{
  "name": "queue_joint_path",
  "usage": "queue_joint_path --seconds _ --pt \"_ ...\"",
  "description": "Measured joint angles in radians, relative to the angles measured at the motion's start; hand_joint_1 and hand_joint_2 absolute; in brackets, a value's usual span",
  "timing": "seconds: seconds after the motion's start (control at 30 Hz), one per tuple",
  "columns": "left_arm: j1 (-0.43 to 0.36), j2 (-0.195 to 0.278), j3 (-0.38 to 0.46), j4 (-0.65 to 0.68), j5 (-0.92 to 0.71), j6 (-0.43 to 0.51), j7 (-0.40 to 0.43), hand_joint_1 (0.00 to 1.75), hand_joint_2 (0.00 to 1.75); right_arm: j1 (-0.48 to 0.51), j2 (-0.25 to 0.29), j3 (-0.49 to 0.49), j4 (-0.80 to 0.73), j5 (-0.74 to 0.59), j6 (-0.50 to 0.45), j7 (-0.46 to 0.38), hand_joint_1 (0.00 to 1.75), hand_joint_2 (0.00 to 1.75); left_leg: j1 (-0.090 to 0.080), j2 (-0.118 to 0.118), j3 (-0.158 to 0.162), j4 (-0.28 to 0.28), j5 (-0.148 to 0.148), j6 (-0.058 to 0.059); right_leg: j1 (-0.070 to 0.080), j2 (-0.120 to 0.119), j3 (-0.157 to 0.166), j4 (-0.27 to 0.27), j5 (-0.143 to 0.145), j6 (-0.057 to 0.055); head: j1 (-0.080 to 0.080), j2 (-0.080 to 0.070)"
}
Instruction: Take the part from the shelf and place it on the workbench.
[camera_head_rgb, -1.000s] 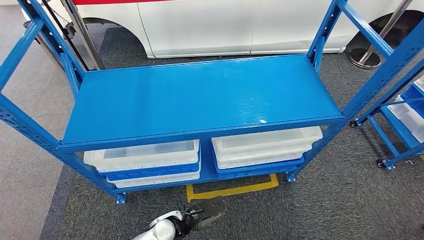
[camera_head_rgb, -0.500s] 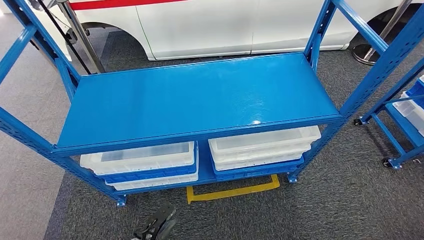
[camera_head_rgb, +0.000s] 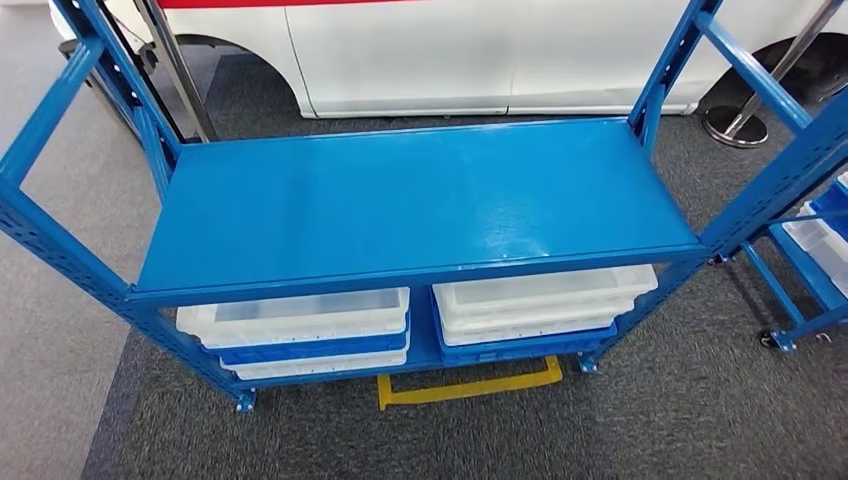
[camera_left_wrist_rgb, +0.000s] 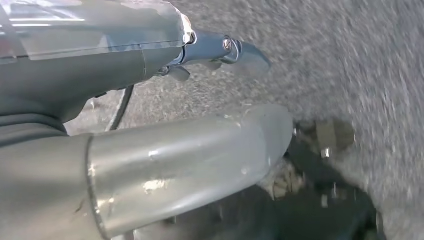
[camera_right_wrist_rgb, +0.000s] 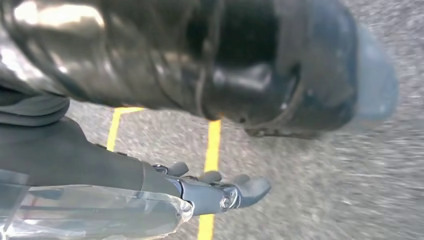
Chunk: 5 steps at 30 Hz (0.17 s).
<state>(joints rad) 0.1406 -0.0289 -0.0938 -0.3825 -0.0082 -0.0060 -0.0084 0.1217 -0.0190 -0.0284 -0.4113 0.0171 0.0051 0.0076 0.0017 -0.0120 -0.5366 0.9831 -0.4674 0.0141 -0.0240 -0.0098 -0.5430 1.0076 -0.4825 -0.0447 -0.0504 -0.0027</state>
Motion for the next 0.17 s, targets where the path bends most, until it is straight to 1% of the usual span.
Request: queue_joint_path --seconds 0.17 --pt "0.006 0.007 0.042 0.000 0.006 0.006 0.005 0.00 0.00 0.019 0.001 0.007 0.004 -0.015 -0.007 -0.002 0.00 0.00 -0.004 0.004 0.001 0.004 -0.005 0.008 -0.003 0.005 0.002 -0.003 0.001 0.006 0.000 0.000"
